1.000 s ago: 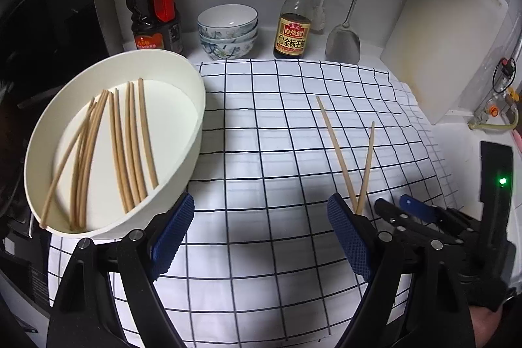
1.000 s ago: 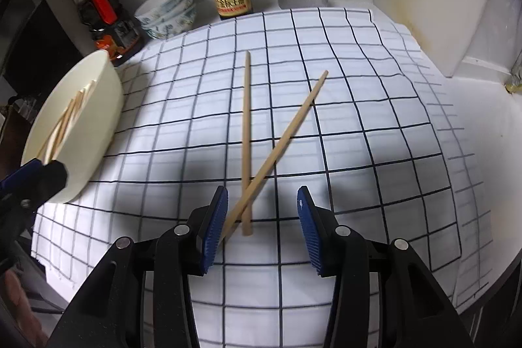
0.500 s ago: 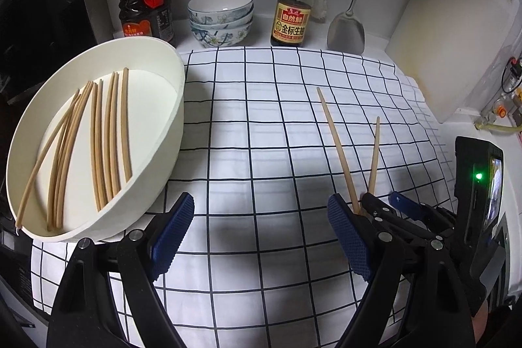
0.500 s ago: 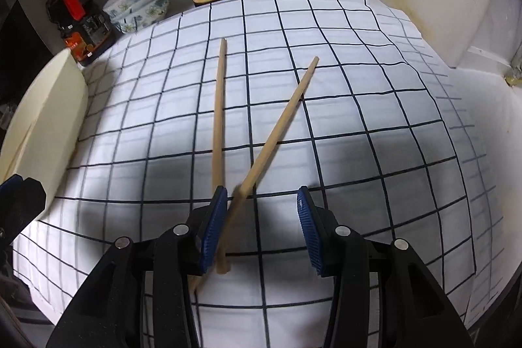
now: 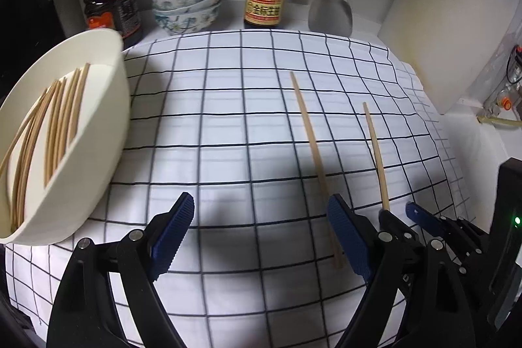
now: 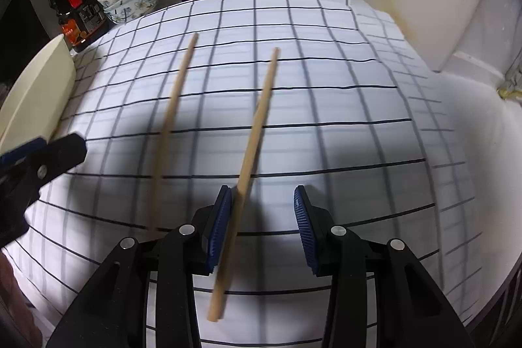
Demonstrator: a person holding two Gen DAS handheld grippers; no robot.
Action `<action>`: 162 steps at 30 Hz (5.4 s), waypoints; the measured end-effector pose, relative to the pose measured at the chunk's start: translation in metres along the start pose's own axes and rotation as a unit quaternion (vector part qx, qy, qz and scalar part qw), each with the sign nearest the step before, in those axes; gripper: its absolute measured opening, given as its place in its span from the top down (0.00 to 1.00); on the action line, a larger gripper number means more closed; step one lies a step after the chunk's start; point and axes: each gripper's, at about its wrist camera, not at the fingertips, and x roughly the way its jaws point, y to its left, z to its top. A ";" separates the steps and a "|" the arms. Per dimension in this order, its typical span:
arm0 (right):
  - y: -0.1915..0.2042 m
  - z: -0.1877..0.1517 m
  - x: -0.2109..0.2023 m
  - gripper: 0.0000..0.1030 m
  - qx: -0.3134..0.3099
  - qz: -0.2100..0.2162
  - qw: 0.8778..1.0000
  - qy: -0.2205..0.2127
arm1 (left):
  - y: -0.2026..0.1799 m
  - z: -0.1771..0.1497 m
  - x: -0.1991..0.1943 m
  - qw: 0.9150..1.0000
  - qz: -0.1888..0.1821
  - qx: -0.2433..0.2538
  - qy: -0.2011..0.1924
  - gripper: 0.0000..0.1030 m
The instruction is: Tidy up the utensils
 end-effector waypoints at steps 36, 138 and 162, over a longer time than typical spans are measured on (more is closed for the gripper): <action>-0.029 0.014 0.011 0.65 -0.079 0.021 0.996 -0.036 | -0.058 -0.009 0.053 0.999 0.045 0.022 -0.003 0.46; 0.266 0.116 -0.083 0.46 -0.158 0.161 0.974 -0.022 | 0.254 0.034 -0.141 0.971 0.162 -0.169 -0.042 0.08; 0.249 0.115 -0.101 0.41 -0.156 0.156 0.975 -0.032 | 0.241 0.027 -0.152 0.965 0.190 -0.179 -0.037 0.06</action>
